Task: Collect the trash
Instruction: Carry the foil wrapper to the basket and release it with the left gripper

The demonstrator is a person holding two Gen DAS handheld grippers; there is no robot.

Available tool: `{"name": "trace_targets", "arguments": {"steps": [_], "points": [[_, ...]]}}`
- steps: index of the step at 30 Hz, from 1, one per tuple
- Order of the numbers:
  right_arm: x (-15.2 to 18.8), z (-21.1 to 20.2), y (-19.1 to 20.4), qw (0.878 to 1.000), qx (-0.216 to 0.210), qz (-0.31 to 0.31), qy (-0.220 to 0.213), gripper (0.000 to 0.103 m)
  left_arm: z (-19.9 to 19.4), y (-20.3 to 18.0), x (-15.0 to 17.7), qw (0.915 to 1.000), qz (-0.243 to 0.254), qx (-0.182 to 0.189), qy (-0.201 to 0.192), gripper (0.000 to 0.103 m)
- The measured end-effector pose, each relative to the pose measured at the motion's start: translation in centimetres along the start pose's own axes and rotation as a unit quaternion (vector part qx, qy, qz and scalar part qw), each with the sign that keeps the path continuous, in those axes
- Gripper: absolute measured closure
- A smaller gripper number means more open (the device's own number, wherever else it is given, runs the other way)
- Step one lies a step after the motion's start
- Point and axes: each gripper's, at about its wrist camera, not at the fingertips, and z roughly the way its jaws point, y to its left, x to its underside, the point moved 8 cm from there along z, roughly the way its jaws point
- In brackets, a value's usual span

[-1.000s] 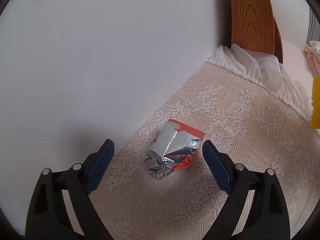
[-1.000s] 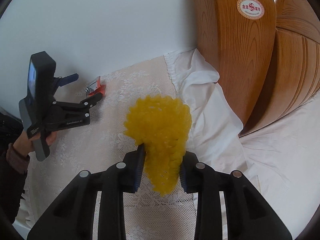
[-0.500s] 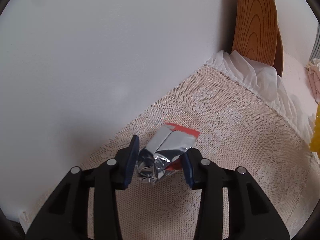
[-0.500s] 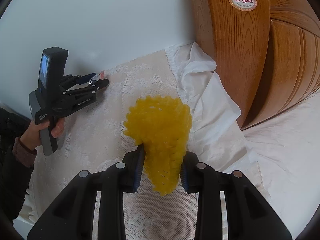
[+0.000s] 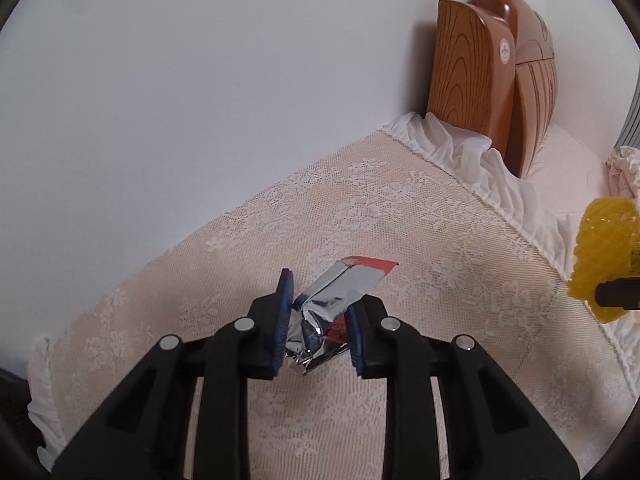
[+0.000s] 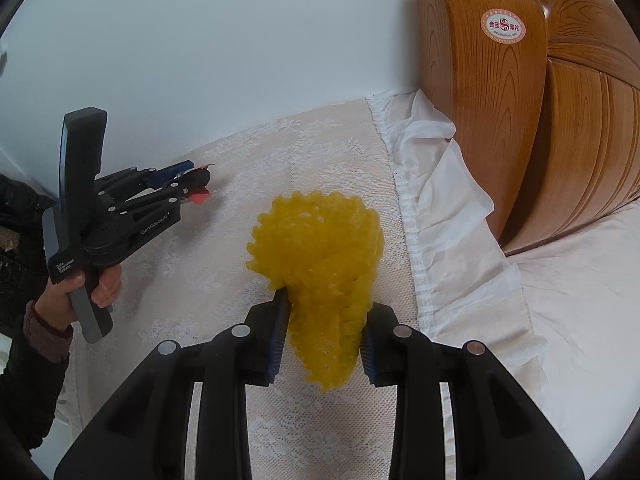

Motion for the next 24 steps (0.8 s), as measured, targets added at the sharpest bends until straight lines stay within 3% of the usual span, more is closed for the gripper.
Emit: {"name": "trace_targets", "arguments": {"steps": [7,11,14,20,24], "points": [[0.6,-0.9,1.2,1.000,-0.005,-0.006,-0.007,0.071,-1.7,0.1,1.7,0.9999,-0.010,-0.002,0.006,0.079],[1.8,-1.4,1.9,1.000,-0.009,-0.013,-0.012,0.071,-4.7,-0.3,4.4,0.9988,-0.048,-0.002,0.005,0.081],[4.0,-2.7,2.7,1.000,-0.019,-0.020,-0.015,0.071,-7.3,-2.4,6.9,0.9987,-0.049,-0.015,0.004,0.081],[11.9,-7.5,2.4,0.998,-0.007,-0.055,-0.015,0.071,-13.8,-9.1,12.3,0.9995,-0.028,-0.010,0.013,0.081],[19.3,-12.1,0.6,0.997,0.018,-0.070,-0.016,0.071,-17.9,-16.4,15.0,0.9992,-0.020,0.030,0.019,0.081]]}}
